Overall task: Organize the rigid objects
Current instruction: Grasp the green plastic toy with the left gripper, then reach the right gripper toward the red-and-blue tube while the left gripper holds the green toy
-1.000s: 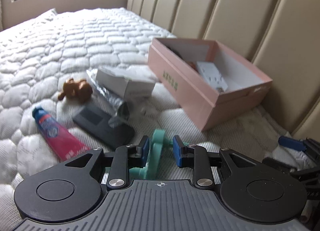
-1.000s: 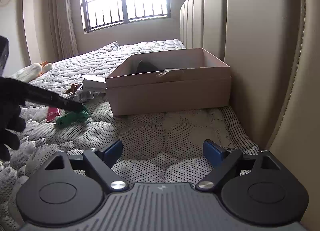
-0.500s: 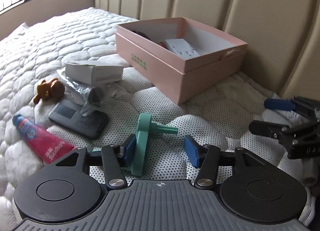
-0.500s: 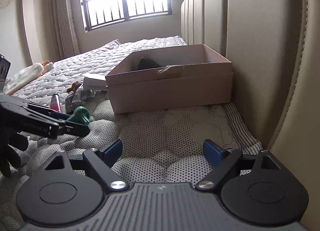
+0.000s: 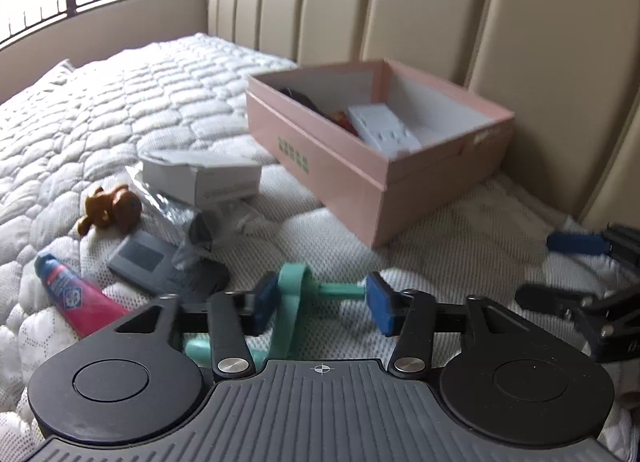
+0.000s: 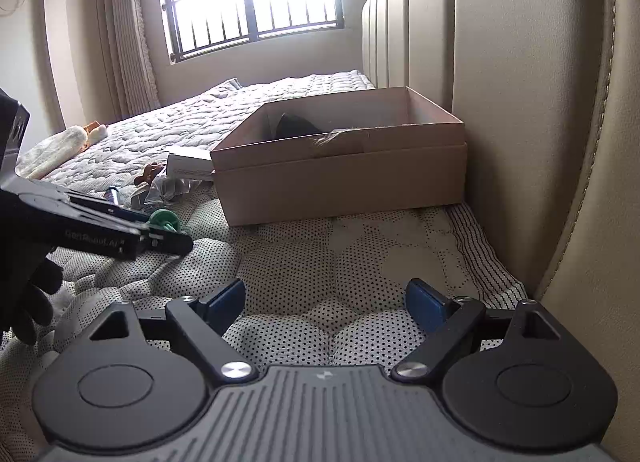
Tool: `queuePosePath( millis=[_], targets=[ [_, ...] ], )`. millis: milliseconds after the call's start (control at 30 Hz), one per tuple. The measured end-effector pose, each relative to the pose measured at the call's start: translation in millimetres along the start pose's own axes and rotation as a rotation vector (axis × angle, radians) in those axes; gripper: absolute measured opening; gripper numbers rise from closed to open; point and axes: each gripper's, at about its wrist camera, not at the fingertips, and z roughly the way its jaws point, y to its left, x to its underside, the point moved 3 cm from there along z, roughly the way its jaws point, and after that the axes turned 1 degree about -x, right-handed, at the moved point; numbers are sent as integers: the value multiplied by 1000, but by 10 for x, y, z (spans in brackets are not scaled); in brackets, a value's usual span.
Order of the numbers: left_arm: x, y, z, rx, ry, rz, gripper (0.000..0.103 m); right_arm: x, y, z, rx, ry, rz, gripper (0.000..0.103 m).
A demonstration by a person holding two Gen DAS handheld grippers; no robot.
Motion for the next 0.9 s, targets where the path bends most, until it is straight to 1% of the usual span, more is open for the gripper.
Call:
queuePosePath(
  millis=[67, 167, 233, 333, 433, 533, 633, 700, 767, 833, 900],
  targets=[
    [-3, 12, -22, 4, -4, -3, 50, 0, 0, 0, 0, 0, 0, 88],
    [28, 36, -88, 14, 11, -18, 50, 0, 0, 1, 2, 1, -1, 88],
    [66, 64, -187, -4, 3, -26, 50, -7, 0, 6, 3, 8, -3, 88],
    [141, 180, -441, -43, -5, -61, 49, -64, 56, -7, 14, 17, -33, 88],
    [249, 381, -827, -87, -43, -128, 47, -158, 271, -73, -3, -10, -122, 88],
    [370, 579, -1160, -144, -71, -192, 47, -328, 600, -82, -82, -22, -187, 88],
    [490, 761, -1355, -207, -68, -256, 47, -527, 964, 44, -184, 12, -215, 88],
    [564, 880, -1438, -224, -79, -303, 47, -649, 1218, 186, -241, 42, -234, 79],
    [644, 1010, -1505, -229, -99, -349, 47, -736, 1488, 352, -273, 63, -292, 59],
    [715, 1126, -1558, -215, -121, -388, 47, -818, 1725, 566, -291, 105, -327, 51],
    [772, 1215, -1591, -187, -142, -422, 47, -919, 1898, 768, -298, 126, -326, 50]
  ],
)
